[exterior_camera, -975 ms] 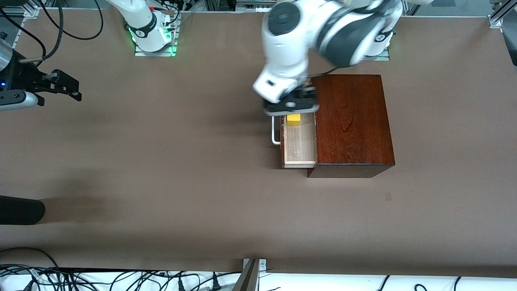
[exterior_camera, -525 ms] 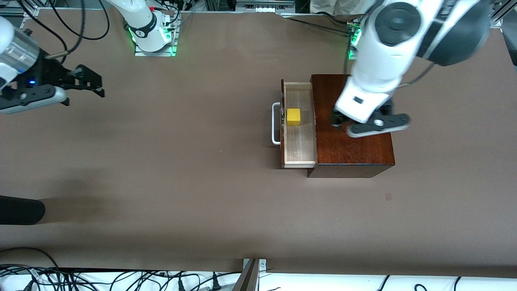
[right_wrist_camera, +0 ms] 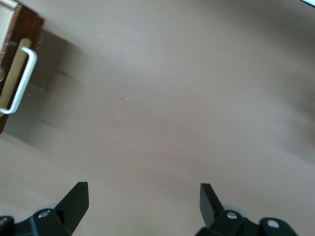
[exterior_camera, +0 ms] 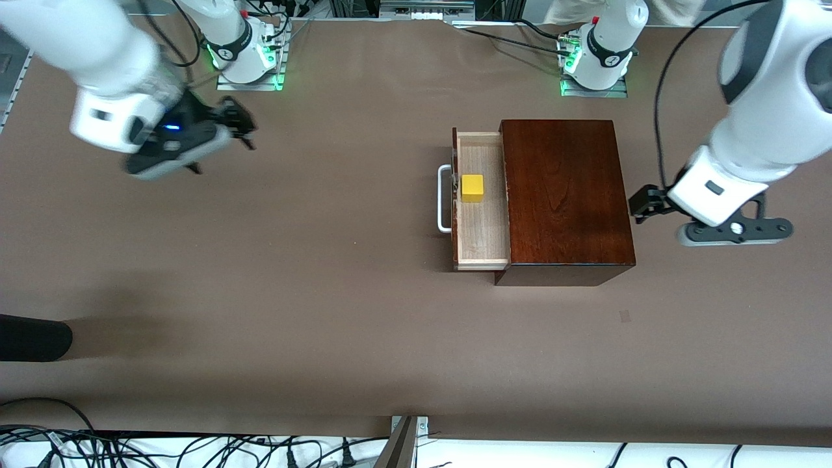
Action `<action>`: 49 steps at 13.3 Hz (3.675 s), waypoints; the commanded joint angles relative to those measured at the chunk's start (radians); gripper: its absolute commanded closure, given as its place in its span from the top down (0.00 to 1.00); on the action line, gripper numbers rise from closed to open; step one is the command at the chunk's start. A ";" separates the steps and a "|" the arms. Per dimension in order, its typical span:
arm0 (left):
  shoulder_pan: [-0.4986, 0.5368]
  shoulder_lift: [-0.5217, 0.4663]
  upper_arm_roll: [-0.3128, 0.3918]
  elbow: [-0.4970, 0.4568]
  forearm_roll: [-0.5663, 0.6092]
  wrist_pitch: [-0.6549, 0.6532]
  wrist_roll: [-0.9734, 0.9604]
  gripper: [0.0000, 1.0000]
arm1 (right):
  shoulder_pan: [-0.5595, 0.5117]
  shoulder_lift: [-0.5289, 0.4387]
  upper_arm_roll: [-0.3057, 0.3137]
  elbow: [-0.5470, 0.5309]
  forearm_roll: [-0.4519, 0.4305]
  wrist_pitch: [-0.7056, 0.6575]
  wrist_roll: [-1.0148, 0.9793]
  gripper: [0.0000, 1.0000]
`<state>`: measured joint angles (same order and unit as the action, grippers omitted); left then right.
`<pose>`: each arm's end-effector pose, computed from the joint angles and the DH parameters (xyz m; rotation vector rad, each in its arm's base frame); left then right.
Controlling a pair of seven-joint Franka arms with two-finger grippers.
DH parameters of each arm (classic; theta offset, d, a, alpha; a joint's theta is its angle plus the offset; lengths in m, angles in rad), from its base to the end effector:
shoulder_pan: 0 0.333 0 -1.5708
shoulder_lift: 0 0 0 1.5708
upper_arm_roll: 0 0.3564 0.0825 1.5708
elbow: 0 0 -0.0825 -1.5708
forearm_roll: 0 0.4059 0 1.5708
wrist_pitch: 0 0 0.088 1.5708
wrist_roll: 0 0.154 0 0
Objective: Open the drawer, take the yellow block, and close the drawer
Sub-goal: 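Move the right gripper over the yellow cube in the drawer, then lower the right gripper and grasp the yellow cube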
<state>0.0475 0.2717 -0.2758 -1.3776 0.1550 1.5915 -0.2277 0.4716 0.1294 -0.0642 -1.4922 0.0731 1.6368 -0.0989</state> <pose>0.6560 -0.1052 0.5518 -3.0510 -0.0006 0.0432 0.5710 0.2608 0.5854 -2.9787 -0.7648 -0.0082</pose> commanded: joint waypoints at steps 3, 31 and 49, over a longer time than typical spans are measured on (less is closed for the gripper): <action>-0.007 -0.193 0.130 -0.255 -0.110 0.126 0.184 1.00 | 0.183 0.097 -0.009 0.009 -0.002 0.131 -0.010 1.00; -0.086 -0.290 0.247 -0.406 -0.107 0.180 0.251 1.00 | 0.503 0.714 0.078 0.467 -0.139 0.330 -0.352 1.00; -0.094 -0.276 0.247 -0.379 -0.107 0.177 0.252 1.00 | 0.496 0.776 0.067 0.507 -0.154 0.370 -0.435 0.48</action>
<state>-0.0439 -0.0264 -0.0313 -1.7966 0.0570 1.7879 0.0049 0.9651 0.8867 0.0070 -1.0218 -0.0702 2.0122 -0.5154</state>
